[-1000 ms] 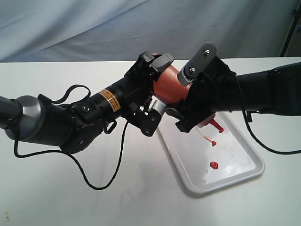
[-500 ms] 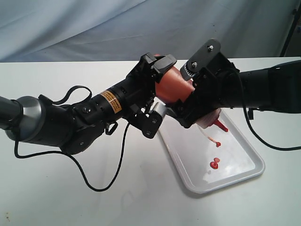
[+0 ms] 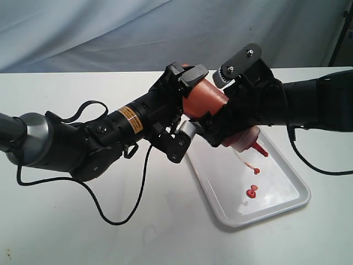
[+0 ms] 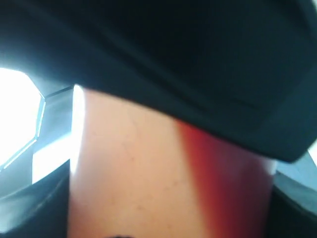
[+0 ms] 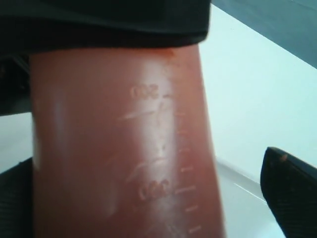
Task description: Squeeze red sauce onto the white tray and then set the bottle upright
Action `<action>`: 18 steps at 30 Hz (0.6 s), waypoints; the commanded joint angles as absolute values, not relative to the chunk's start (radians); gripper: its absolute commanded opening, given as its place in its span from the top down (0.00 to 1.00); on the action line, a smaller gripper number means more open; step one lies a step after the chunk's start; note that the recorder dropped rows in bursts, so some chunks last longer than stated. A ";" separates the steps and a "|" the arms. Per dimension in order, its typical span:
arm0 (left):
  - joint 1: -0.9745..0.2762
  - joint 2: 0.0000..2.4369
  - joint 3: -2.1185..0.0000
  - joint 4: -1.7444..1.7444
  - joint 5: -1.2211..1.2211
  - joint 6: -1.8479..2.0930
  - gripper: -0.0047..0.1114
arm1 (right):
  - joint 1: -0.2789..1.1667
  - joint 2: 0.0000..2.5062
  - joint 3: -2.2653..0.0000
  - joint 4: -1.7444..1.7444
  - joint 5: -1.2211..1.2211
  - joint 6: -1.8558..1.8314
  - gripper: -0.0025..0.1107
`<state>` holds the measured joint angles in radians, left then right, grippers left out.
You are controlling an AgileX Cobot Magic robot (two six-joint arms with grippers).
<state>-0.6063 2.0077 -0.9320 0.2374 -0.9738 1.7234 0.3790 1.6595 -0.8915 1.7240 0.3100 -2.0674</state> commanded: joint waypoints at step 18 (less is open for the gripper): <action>-0.622 1.983 -0.937 0.249 -1.066 1.680 0.96 | 0.371 1.626 -0.903 1.674 0.321 -2.007 0.98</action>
